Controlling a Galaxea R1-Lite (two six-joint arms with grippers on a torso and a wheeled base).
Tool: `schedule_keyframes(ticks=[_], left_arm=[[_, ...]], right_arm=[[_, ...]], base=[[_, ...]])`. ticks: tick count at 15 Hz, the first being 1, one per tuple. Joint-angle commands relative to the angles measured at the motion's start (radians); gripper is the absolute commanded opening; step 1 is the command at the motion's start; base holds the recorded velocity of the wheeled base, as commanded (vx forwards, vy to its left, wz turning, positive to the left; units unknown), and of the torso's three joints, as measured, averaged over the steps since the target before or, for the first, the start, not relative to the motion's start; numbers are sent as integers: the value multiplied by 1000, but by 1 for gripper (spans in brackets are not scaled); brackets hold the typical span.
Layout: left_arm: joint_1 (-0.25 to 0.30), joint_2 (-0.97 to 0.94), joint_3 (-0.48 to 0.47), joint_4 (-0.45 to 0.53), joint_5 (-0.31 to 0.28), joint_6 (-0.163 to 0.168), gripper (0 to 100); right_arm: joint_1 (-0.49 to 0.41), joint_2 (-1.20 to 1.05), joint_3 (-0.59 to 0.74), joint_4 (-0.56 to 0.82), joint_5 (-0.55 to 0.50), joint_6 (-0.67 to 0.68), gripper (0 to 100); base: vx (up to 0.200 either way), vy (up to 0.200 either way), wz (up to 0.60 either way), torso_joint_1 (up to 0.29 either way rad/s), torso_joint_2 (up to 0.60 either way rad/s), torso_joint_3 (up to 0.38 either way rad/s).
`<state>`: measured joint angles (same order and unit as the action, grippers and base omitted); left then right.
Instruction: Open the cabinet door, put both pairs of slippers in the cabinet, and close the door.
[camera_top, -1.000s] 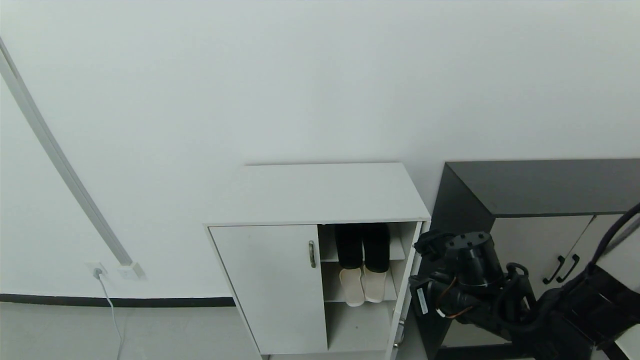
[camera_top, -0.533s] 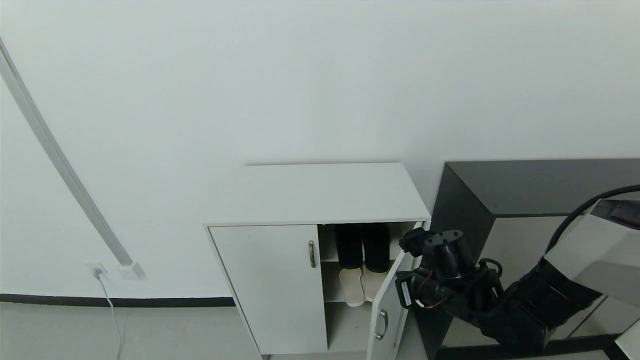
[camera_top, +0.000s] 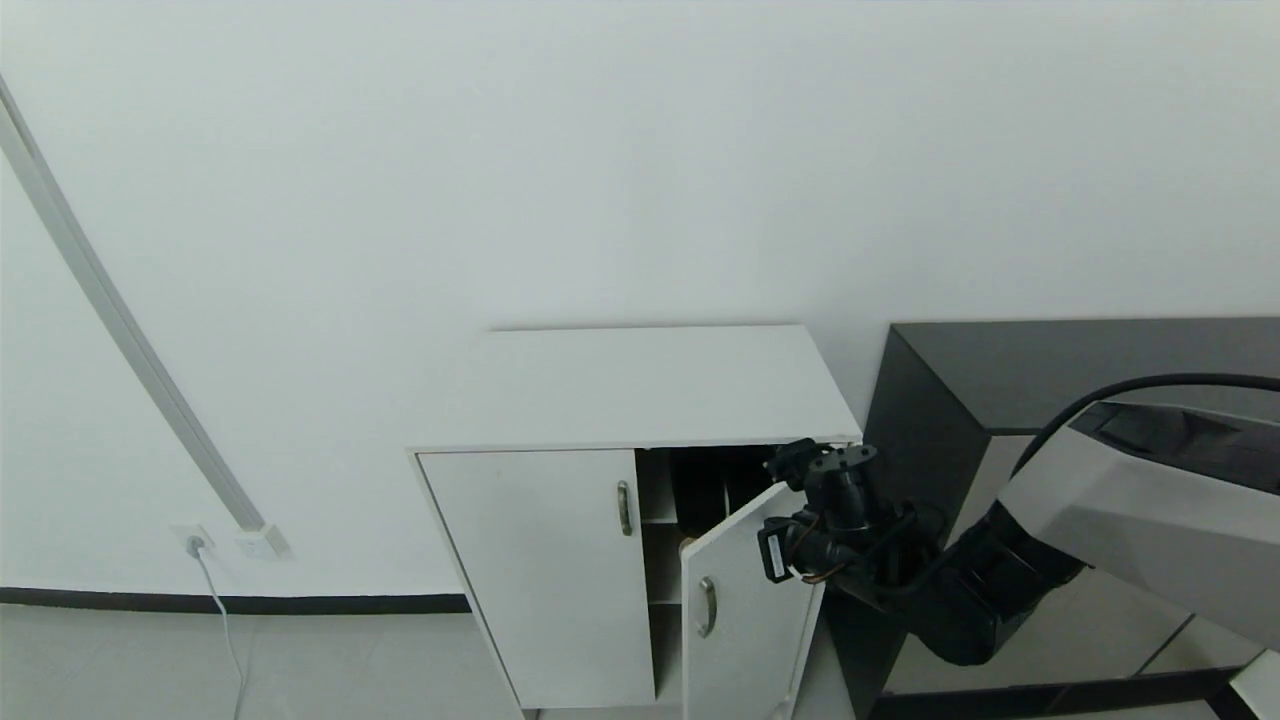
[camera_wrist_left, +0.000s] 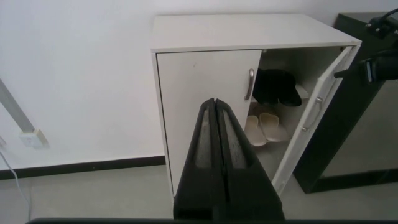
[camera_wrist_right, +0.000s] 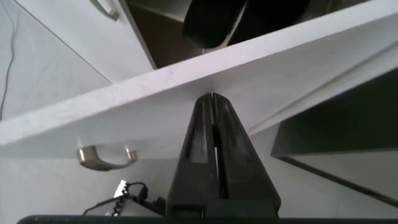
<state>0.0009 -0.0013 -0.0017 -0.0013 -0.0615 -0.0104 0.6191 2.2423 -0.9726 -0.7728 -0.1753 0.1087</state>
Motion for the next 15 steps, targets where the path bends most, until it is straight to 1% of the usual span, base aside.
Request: schedule_keyframes(ticks=[1,7,10,15], left_arm=[[1,1,0,0,0,0,0],[1,1,0,0,0,0,0],[1,1,0,0,2,0,0],[1,1,0,0,0,0,0]], right_arm=[[-6,42,-43,-2,-1,0,0],[-15,106,-147,-17,-3,-3,0],[-22,172,-238,-17,-41,-9,0],[-30,210,-318,-11,-44,-11,0]], base=[[0,0,0,0,0,0],[0,0,0,0,0,0],[0,0,0,0,0,0],[0,0,0,0,0,0]])
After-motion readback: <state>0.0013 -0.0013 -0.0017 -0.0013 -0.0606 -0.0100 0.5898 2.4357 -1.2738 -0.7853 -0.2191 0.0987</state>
